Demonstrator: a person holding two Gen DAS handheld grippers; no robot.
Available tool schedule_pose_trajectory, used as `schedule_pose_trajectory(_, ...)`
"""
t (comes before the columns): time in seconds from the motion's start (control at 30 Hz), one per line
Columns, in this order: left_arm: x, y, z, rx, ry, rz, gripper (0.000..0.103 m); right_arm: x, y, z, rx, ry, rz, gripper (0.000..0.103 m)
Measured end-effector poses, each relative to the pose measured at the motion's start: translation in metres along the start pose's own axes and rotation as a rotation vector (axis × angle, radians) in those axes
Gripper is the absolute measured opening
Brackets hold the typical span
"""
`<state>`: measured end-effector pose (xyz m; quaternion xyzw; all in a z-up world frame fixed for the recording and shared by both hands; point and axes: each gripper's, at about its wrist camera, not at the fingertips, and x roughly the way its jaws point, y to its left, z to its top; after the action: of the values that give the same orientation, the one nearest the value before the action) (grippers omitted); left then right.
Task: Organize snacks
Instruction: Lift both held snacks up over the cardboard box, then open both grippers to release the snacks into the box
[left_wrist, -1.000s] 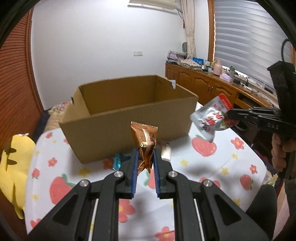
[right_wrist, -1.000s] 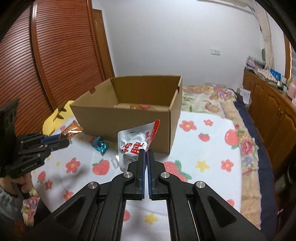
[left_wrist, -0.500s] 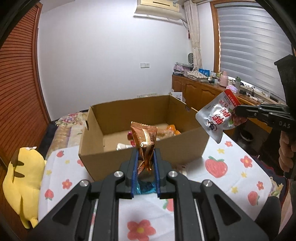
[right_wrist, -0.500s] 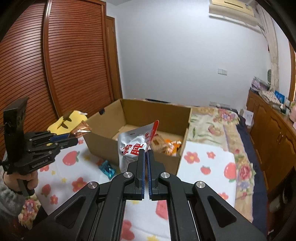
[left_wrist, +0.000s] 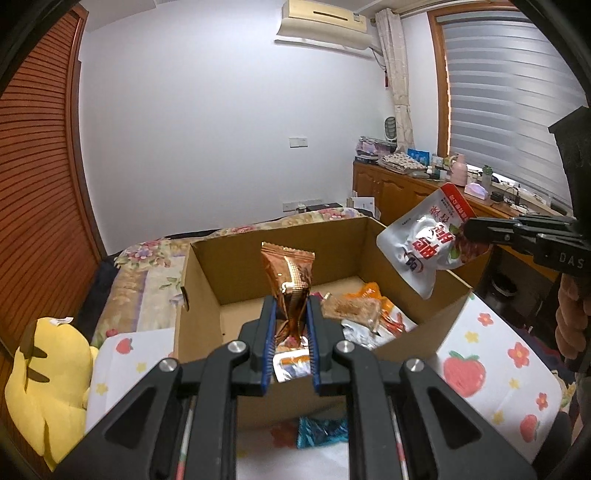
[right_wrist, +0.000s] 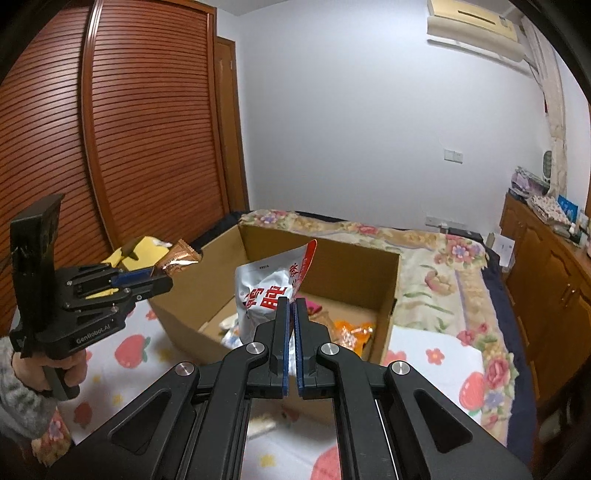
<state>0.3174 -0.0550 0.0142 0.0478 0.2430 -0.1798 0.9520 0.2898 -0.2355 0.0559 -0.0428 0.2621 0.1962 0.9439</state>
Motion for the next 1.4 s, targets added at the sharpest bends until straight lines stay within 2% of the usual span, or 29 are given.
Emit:
schedule_pose_trajectory(0.17,0.02,0.01,0.001,-0.012,0.005,0.002,0.012,0.027,-0.01,0.001,0.029,-0.003,-0.001,0.0)
schedule_pose_trajectory(0.4,0.047,0.013,-0.005,0.008,0.044,0.013,0.012,0.065,-0.018,-0.009,0.032,0.042,-0.023,0.0)
schedule_pose_trajectory(0.8,0.061,0.004,-0.008,0.016,0.081,0.015,0.014,0.093,-0.016,-0.029,0.01,0.107,-0.046,0.0)
schedule_pose_trajectory(0.97,0.062,0.008,-0.009,0.011,0.076,0.029,0.023,0.095,-0.017,-0.03,0.009,0.111,-0.049,0.0)
schedule_pose_trajectory(1.1,0.061,0.01,-0.01,0.003,0.07,0.041,0.043,0.096,-0.018,-0.034,0.01,0.118,-0.048,0.002)
schedule_pose_trajectory(1.23,0.057,0.012,-0.011,-0.003,0.067,0.043,0.046,0.094,-0.02,-0.036,0.025,0.117,-0.039,0.002)
schedule_pose_trajectory(1.27,0.055,0.012,-0.012,-0.004,0.063,0.045,0.046,0.094,-0.02,-0.036,0.026,0.12,-0.036,0.004)
schedule_pose_trajectory(1.33,0.05,0.012,-0.013,-0.003,0.057,0.046,0.047,0.093,-0.019,-0.035,0.027,0.118,-0.029,0.026)
schedule_pose_trajectory(1.4,0.043,0.012,-0.015,-0.004,0.048,0.05,0.048,0.087,-0.018,-0.035,0.033,0.11,-0.026,0.031)
